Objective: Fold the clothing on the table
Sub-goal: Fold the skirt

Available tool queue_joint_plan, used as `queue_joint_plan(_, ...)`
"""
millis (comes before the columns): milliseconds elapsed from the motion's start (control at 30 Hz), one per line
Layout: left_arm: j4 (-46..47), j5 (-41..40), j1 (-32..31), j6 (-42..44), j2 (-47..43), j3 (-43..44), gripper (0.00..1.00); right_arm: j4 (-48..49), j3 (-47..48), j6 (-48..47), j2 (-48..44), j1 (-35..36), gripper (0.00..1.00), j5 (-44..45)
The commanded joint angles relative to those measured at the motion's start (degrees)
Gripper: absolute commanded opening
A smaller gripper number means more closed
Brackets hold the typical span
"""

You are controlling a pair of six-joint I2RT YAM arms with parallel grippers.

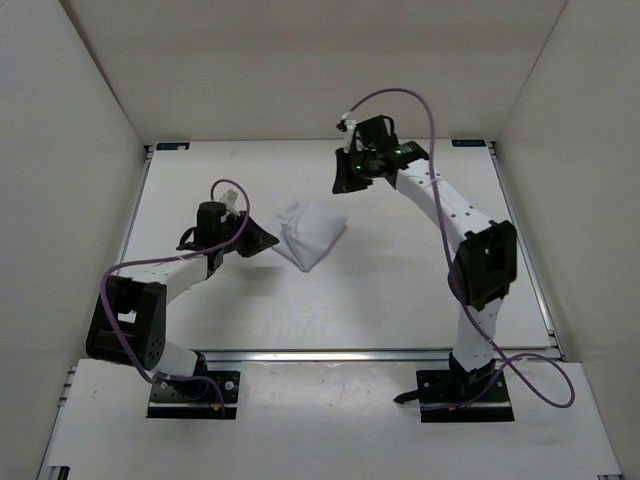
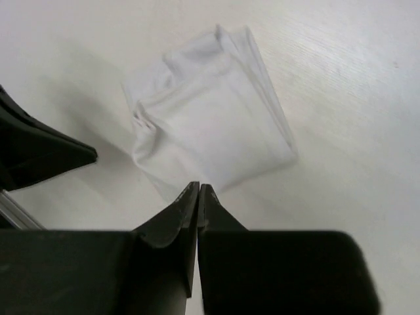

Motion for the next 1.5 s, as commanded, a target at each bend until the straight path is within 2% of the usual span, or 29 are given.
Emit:
queue_joint_plan(0,7.6,8.4,-2.8,-1.3,-0.7,4.1,0.19,9.4,-13.5,2.0,-6.0,-2.4,0.00,-2.3)
queue_joint_plan(100,13.0,8.9,-6.4,-2.8,2.1,6.5,0.10,14.0,-23.6,2.4,-8.9,-3.8,0.00,-3.1)
queue_joint_plan(167,17.5,8.8,-8.4,-4.2,5.0,7.6,0.04,14.8,-25.1,2.3,-8.1,-4.6,0.00,-3.9)
queue_joint_plan(267,22.3,4.9,-11.9,-4.4,8.5,8.0,0.00,16.3,-26.3,2.3,-7.0,-5.3,0.00,-6.3)
queue_joint_plan(467,14.0,-14.8,-18.2,0.3,17.3,12.4,0.00,18.4,-25.3,1.1,-4.0,-5.3,0.00,-7.5)
queue_joint_plan(533,11.4,-18.4,-18.5,1.7,19.0,13.0,0.00,19.2,-23.8,1.1,-2.6,-5.3,0.00,-9.3)
queue_joint_plan(700,10.6,-21.8,-15.3,1.1,19.0,10.9,0.00,20.9,-21.0,0.5,2.3,-5.0,0.00,-11.6)
queue_joint_plan(900,11.9,-18.5,-10.6,0.5,18.0,10.3,0.00,19.4,-15.4,-0.5,8.9,-4.5,0.00,-13.9)
queue_joint_plan(1067,10.5,-18.7,-9.2,1.1,16.4,10.4,0.00,19.3,-12.6,-0.4,13.5,-5.4,0.00,-14.9)
queue_joint_plan(1467,7.0,-21.2,-1.1,1.2,16.7,9.6,0.00,17.2,-8.2,-1.0,17.1,-5.1,0.00,-16.0)
